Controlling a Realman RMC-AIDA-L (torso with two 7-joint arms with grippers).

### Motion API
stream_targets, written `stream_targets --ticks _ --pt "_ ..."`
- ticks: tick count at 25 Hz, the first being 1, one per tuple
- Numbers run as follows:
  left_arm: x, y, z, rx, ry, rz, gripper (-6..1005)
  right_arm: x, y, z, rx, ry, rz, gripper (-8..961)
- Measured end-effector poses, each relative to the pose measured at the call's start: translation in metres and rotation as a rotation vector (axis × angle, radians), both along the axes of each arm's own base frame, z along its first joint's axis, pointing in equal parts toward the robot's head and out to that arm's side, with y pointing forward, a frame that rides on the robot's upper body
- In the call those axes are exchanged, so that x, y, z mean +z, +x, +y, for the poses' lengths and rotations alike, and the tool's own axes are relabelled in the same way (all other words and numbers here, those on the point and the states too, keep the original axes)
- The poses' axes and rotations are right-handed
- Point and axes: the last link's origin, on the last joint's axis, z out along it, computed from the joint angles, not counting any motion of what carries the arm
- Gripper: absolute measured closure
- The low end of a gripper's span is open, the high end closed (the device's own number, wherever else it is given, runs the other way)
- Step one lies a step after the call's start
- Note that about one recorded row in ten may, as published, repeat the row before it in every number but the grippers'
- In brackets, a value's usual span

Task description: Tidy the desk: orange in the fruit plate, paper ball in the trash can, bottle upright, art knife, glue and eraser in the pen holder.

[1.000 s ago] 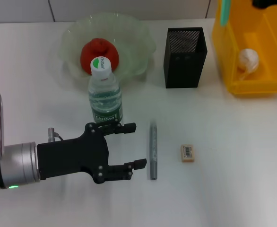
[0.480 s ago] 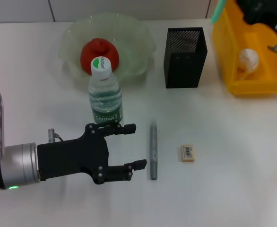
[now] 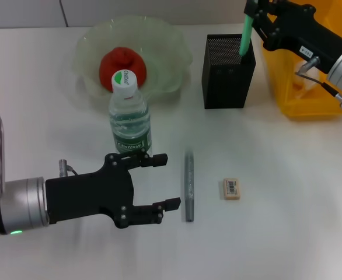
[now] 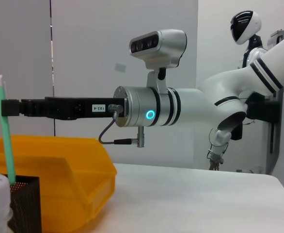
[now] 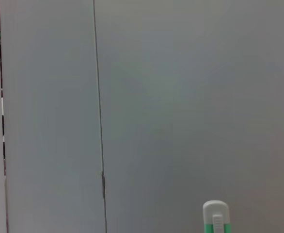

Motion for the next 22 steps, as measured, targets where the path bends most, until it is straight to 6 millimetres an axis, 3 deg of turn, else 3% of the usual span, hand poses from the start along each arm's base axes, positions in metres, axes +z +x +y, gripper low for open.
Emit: stream_targets --ticks 7,11,15,18,20,22 --pt "0.000 0.000 -0.001 0.000 -0.002 -0.003 214 -0.003 0.004 -0.005 -0.003 -0.009 -0.002 667" --pt "0.001 -0.001 -0.001 0.001 -0.002 -0.003 214 0.000 0.006 -0.009 0.001 -0.010 0.006 588" --pt "0.001 -0.001 -0.001 0.001 -0.005 -0.003 214 0.015 0.001 -0.022 0.025 -0.064 0.066 510" --pt "0.001 -0.001 -0.001 0.002 -0.006 -0.003 214 0.038 -0.016 -0.030 0.013 -0.151 0.059 451" --pt "0.001 -0.001 -0.001 0.003 -0.007 -0.003 214 0.052 -0.037 -0.040 -0.027 -0.281 -0.070 358" --pt "0.001 -0.001 -0.001 0.003 -0.008 -0.003 214 0.055 -0.041 -0.042 -0.056 -0.320 -0.095 284"
